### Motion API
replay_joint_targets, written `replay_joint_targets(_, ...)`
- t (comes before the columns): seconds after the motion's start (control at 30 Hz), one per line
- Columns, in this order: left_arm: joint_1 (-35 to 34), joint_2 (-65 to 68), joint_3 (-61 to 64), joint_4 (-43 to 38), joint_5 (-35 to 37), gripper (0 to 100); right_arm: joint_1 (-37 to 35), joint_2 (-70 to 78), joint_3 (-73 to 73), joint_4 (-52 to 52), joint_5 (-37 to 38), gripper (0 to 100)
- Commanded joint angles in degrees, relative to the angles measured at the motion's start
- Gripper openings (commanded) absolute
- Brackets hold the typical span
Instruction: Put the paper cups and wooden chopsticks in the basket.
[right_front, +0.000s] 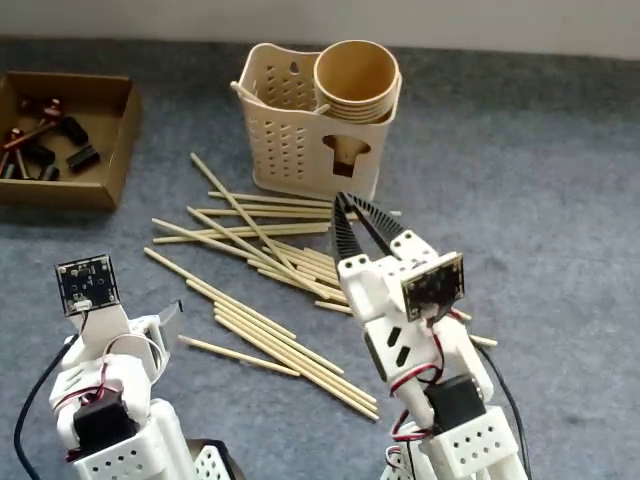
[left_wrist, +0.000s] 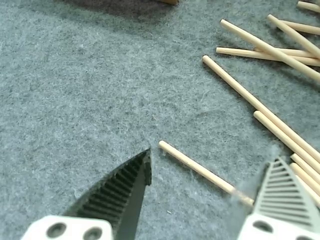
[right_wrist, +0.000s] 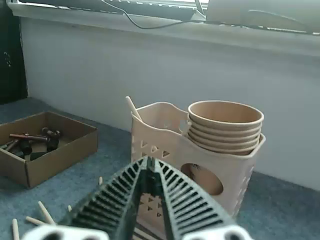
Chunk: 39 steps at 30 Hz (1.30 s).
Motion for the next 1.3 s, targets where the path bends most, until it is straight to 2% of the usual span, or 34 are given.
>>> replay_joint_targets(0.0, -0.13, -0.48, 0.48, -2.2, -0.26, 28, 3.47, -5.67, 2.42, 5.05, 0.26, 0.5)
replay_joint_targets(0.2, -0.31, -0.48, 2.24, -9.23, -0.26, 21, 10.86, -13.76, 10.15, 6.73, 0.26, 0.8)
replay_joint_targets(0.3, -0.31, -0.48, 0.75, -9.14, -0.35, 17, 13.32, -17.8, 13.14, 6.73, 0.26, 0.9)
replay_joint_targets(0.47, 0.04, -0.48, -1.54, -9.05, -5.54, 16, 13.58, -18.86, 17.27, 6.81, 0.35, 0.9)
replay_joint_targets(0.6, 0.31, -0.48, -6.46, -4.92, -8.26, 16, 13.49, -18.77, 17.98, 6.73, 0.35, 0.9)
replay_joint_targets(0.73, 4.26, 1.71, -13.14, 0.26, -12.13, 16, 12.0, -18.77, 17.98, 6.73, 0.35, 0.9)
replay_joint_targets(0.83, 7.6, 6.37, -17.1, 1.23, -14.51, 14, 11.38, -18.77, 17.98, 6.73, 0.35, 0.9)
replay_joint_targets(0.93, 11.03, 13.58, -21.14, 2.29, -19.25, 11, 11.65, -18.77, 18.07, 6.73, 0.35, 0.9)
replay_joint_targets(1.27, 24.57, 32.13, -31.25, 13.19, -35.34, 11, 11.56, -18.77, 18.07, 6.73, 0.35, 0.9)
